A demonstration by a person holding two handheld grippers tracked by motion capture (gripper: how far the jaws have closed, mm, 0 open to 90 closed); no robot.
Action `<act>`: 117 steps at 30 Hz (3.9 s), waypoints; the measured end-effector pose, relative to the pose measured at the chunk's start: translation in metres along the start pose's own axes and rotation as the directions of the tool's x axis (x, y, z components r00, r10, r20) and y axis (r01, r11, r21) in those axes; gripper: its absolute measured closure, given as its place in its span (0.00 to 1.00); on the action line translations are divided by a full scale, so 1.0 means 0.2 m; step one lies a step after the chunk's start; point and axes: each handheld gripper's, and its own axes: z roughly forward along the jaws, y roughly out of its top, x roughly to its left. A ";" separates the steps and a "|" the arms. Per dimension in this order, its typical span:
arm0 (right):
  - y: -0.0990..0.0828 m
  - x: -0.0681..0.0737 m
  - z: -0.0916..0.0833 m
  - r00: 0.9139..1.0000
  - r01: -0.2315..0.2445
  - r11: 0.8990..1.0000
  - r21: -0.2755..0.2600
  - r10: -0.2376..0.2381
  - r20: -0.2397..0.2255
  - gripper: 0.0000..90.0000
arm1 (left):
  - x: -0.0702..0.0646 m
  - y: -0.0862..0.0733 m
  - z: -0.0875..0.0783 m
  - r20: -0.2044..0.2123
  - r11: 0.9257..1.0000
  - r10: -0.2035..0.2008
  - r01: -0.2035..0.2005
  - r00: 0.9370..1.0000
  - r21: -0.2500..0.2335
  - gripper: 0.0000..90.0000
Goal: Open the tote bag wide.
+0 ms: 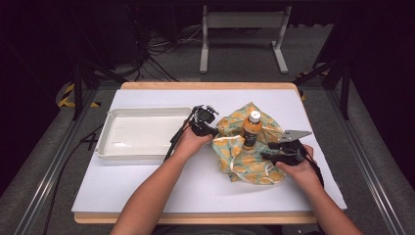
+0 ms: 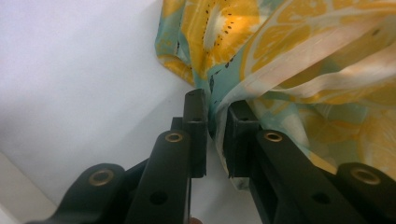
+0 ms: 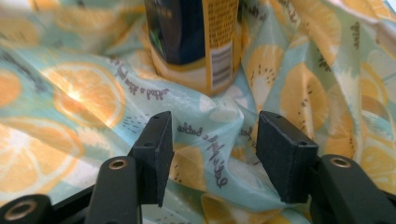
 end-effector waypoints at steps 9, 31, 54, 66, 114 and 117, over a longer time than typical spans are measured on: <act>-0.01 0.01 0.02 1.000 -0.004 1.000 0.012 0.004 0.008 0.51 | 0.01 -0.01 -0.10 0.028 0.997 -0.016 0.018 0.999 -0.080 0.70; -0.01 0.00 0.01 0.999 -0.034 0.999 -0.015 0.034 -0.017 0.51 | -0.28 -0.09 -0.49 0.135 0.899 0.186 -0.113 0.973 -0.422 0.65; -0.01 0.00 0.02 0.999 -0.040 0.999 -0.015 0.040 -0.028 0.50 | -0.31 -0.28 -0.14 0.123 0.979 0.120 -0.098 0.985 -0.176 0.77; -0.01 0.00 0.01 0.999 -0.046 0.999 -0.014 0.045 -0.027 0.50 | -0.33 -0.39 -0.07 0.049 0.980 0.156 -0.148 0.987 -0.136 0.74; 0.00 0.01 -0.04 0.999 -0.041 0.995 -0.095 0.037 -0.039 0.44 | -0.40 -0.05 -0.47 0.105 0.798 0.316 -0.204 0.943 -0.567 0.36; 0.00 0.01 -0.04 0.998 -0.042 0.994 -0.100 0.038 -0.041 0.43 | -0.41 0.00 -0.45 0.094 0.801 0.302 -0.199 0.949 -0.565 0.35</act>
